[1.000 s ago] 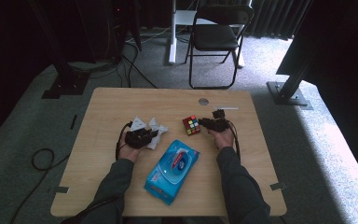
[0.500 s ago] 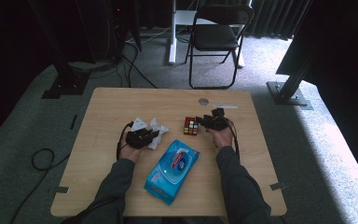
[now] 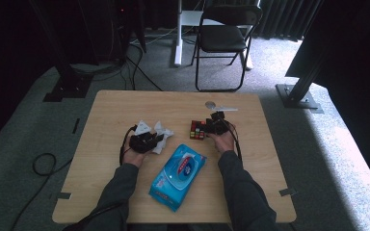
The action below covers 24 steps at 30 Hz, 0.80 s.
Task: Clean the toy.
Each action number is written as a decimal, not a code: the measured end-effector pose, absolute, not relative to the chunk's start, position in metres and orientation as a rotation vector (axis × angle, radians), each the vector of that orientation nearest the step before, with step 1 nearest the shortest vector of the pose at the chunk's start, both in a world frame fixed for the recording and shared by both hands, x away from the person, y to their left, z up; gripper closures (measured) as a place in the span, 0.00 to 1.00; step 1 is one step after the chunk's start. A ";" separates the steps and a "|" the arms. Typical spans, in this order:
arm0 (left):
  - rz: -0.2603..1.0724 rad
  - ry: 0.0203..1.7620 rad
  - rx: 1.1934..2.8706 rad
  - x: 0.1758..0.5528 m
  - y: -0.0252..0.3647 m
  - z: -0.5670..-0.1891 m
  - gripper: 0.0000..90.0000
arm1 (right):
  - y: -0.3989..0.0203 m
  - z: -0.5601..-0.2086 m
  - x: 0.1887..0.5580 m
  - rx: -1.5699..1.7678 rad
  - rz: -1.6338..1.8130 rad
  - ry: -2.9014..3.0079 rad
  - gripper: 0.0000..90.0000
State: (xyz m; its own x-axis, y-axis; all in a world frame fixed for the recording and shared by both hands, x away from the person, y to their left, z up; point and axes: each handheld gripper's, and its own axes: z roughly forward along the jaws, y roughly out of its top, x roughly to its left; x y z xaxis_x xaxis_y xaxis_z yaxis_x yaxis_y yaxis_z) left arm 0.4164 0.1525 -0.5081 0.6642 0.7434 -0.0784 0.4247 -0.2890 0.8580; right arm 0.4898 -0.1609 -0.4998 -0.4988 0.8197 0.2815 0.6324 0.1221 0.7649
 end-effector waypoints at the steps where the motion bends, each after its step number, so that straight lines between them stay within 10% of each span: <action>1: 0.420 0.915 1.926 0.416 0.153 -0.508 0.89 | -0.160 -0.500 0.489 1.441 1.313 2.194 0.37; 24: 0.417 0.913 1.924 0.417 0.152 -0.508 0.88 | -0.143 -0.505 0.484 1.394 1.242 2.220 0.24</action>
